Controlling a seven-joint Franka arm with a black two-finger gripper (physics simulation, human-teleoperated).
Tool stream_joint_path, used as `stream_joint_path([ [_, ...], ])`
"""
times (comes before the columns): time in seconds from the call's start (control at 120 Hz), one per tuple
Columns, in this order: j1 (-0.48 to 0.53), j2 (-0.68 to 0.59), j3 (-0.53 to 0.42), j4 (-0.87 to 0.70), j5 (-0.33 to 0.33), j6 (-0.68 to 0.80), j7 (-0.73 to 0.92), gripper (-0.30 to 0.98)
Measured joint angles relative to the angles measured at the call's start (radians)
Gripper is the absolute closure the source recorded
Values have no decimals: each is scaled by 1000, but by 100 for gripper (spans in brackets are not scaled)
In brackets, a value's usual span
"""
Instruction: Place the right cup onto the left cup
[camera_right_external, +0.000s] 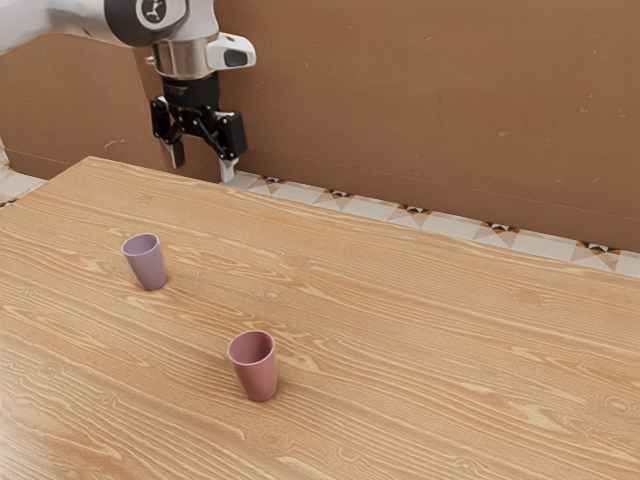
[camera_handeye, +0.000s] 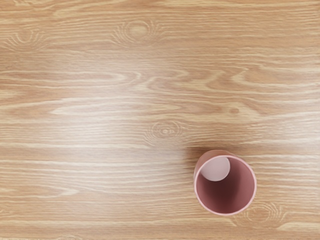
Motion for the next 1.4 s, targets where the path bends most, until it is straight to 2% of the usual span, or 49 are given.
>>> stream_joint_path([
  [0.233,4,-3,-11,-19,-17,-1,9,0],
  [0.392,6,3,-11,-90,-26,39,14,0],
  [0.892,-8,35,-15,-358,-53,303,20,0],
  [1.15,-7,-24,-75,-515,-89,415,18,0],
  [1.4,-22,-49,-140,-595,-105,478,-12,0],
])
